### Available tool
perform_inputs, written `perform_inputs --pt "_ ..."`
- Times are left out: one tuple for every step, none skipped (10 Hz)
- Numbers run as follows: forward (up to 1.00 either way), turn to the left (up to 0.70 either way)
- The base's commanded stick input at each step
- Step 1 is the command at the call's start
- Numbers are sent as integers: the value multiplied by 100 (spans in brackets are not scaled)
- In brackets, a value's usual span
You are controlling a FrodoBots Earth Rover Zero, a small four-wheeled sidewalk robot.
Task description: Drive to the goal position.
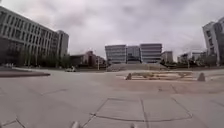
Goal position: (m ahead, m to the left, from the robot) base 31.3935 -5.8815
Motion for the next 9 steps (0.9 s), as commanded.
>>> perform_inputs --pt "70 -14" --pt "70 -5" --pt "70 0" --pt "70 0" --pt "70 0" --pt "70 0" --pt "70 0" --pt "70 0" --pt "70 -2"
